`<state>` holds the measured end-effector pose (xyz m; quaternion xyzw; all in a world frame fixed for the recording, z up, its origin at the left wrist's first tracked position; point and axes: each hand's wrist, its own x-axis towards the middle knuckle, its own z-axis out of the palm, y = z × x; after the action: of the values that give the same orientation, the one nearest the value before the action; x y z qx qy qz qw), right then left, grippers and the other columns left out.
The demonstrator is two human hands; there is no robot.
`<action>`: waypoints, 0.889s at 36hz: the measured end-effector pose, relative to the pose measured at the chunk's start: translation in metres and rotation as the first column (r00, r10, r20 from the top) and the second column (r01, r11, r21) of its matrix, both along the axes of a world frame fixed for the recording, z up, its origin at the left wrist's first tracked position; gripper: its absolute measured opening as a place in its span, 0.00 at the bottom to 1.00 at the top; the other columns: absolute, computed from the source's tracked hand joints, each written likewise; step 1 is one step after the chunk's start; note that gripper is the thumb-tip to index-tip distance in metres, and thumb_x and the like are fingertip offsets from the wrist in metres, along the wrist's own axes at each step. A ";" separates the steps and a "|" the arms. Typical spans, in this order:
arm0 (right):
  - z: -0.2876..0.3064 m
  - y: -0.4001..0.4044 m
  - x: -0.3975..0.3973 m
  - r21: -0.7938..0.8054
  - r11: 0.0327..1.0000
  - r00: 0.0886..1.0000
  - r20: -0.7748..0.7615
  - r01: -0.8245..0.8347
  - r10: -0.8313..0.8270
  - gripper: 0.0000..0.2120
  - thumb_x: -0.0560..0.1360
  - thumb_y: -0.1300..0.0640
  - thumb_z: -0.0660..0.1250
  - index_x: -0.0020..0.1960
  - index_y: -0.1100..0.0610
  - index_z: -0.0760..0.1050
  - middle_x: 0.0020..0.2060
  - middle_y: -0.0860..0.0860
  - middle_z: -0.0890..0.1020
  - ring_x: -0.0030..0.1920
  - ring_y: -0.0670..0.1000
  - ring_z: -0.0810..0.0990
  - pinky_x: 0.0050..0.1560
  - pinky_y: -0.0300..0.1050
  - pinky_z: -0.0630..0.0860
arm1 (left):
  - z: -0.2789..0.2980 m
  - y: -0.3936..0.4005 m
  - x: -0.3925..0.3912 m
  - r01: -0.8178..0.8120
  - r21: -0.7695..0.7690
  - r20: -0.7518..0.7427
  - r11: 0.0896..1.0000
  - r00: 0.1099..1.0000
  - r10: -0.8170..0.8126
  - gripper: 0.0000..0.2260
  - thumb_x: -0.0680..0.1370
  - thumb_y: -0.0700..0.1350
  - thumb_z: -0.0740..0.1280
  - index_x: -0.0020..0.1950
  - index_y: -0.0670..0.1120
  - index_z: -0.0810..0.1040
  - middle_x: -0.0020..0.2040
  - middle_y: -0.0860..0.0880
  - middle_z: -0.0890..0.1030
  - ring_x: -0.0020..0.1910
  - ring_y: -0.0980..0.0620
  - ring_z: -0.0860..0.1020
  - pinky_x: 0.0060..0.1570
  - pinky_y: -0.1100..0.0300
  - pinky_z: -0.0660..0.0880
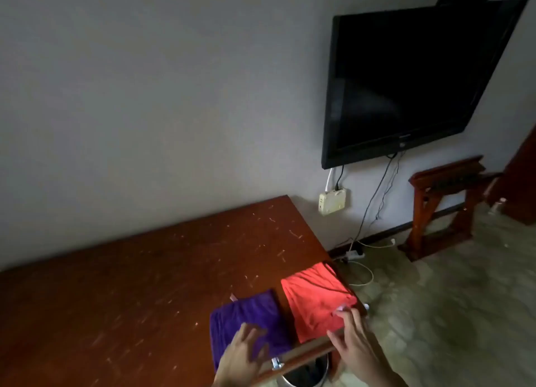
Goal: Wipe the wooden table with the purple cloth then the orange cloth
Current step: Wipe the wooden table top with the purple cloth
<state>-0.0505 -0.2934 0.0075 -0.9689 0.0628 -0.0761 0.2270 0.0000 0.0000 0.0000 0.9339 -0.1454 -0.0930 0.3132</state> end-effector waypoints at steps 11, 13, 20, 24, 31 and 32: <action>-0.041 0.034 0.036 -0.077 0.947 0.947 -0.110 -0.311 0.302 0.24 0.75 0.39 0.62 0.66 0.50 0.74 0.62 0.49 0.79 0.54 0.49 0.84 0.49 0.39 0.80 | -0.044 -0.014 0.030 -0.208 0.287 -0.001 0.935 0.976 0.218 0.23 0.77 0.52 0.63 0.72 0.51 0.74 0.72 0.47 0.73 0.65 0.43 0.77 0.56 0.45 0.77; -0.044 0.055 0.043 -0.054 0.922 0.921 -0.105 -0.383 0.376 0.27 0.76 0.39 0.63 0.69 0.51 0.73 0.67 0.50 0.78 0.60 0.49 0.83 0.58 0.39 0.74 | -0.048 -0.007 0.027 -0.235 0.272 0.027 0.933 0.971 0.237 0.22 0.76 0.52 0.61 0.68 0.50 0.78 0.67 0.47 0.77 0.59 0.43 0.81 0.49 0.45 0.80; -0.088 0.114 0.108 -0.087 0.830 0.834 -0.010 -0.550 0.551 0.31 0.80 0.38 0.62 0.76 0.57 0.73 0.78 0.54 0.70 0.77 0.51 0.69 0.73 0.50 0.64 | -0.085 0.027 0.054 -0.271 0.250 0.157 0.930 0.959 0.237 0.24 0.79 0.56 0.58 0.74 0.54 0.72 0.75 0.52 0.72 0.70 0.51 0.74 0.63 0.54 0.71; -0.113 0.120 0.124 -0.102 0.793 0.798 -0.011 -0.600 0.602 0.34 0.81 0.38 0.61 0.80 0.56 0.66 0.81 0.52 0.63 0.81 0.52 0.61 0.78 0.53 0.58 | -0.102 0.033 0.056 -0.261 0.153 0.196 0.953 0.953 0.230 0.23 0.83 0.57 0.55 0.78 0.57 0.65 0.80 0.56 0.62 0.78 0.59 0.60 0.74 0.60 0.54; -0.114 0.116 0.123 -0.175 0.733 0.748 -0.032 -0.657 0.663 0.35 0.81 0.34 0.58 0.83 0.50 0.60 0.83 0.51 0.57 0.83 0.53 0.55 0.79 0.59 0.55 | -0.107 0.034 0.055 -0.252 0.083 0.210 0.964 0.950 0.230 0.22 0.84 0.57 0.54 0.78 0.55 0.65 0.80 0.55 0.61 0.80 0.58 0.56 0.77 0.56 0.54; -0.113 0.116 0.122 -0.197 0.715 0.734 -0.039 -0.671 0.678 0.35 0.81 0.34 0.58 0.83 0.50 0.59 0.83 0.51 0.56 0.83 0.53 0.55 0.78 0.60 0.56 | -0.106 0.034 0.054 -0.246 0.054 0.200 0.968 0.952 0.231 0.22 0.84 0.57 0.54 0.78 0.56 0.65 0.80 0.56 0.61 0.80 0.58 0.56 0.77 0.55 0.55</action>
<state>0.0712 -0.1777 -0.1059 -0.9410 -0.3065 -0.0116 0.1427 0.0540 0.0341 -0.1064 0.9608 -0.0571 0.0305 0.2696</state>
